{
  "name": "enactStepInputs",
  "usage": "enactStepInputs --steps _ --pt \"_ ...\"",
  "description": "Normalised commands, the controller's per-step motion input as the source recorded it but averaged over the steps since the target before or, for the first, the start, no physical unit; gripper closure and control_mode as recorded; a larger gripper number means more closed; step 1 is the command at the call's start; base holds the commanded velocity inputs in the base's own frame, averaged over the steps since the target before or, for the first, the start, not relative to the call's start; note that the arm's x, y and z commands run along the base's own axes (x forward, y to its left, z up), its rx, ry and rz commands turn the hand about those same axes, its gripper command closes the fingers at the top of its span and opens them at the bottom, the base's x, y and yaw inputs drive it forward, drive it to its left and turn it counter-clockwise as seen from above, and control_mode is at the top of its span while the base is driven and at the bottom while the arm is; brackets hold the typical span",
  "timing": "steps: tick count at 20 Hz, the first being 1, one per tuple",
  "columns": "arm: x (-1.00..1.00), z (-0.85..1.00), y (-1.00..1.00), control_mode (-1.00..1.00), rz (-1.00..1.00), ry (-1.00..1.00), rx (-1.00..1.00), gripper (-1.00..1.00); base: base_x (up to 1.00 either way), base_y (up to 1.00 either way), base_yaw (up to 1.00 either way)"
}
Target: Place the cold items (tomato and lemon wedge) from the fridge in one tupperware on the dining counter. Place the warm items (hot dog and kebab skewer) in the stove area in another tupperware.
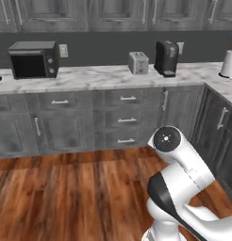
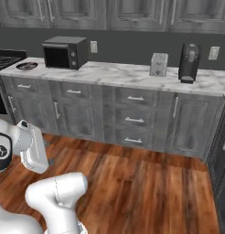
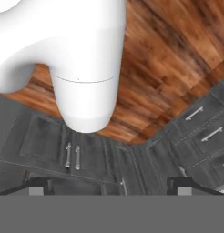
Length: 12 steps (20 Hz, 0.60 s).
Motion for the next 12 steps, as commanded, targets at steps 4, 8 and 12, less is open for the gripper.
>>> enactStepInputs --steps 4,8,12 --pt "0.00 0.00 0.00 1.00 0.00 0.00 0.00 -1.00 1.00 0.21 0.26" --pt "0.00 0.00 0.00 1.00 0.00 0.00 0.00 -1.00 1.00 0.29 0.32" --pt "0.00 0.00 0.00 1.00 0.00 0.00 0.00 -1.00 1.00 0.35 0.37"
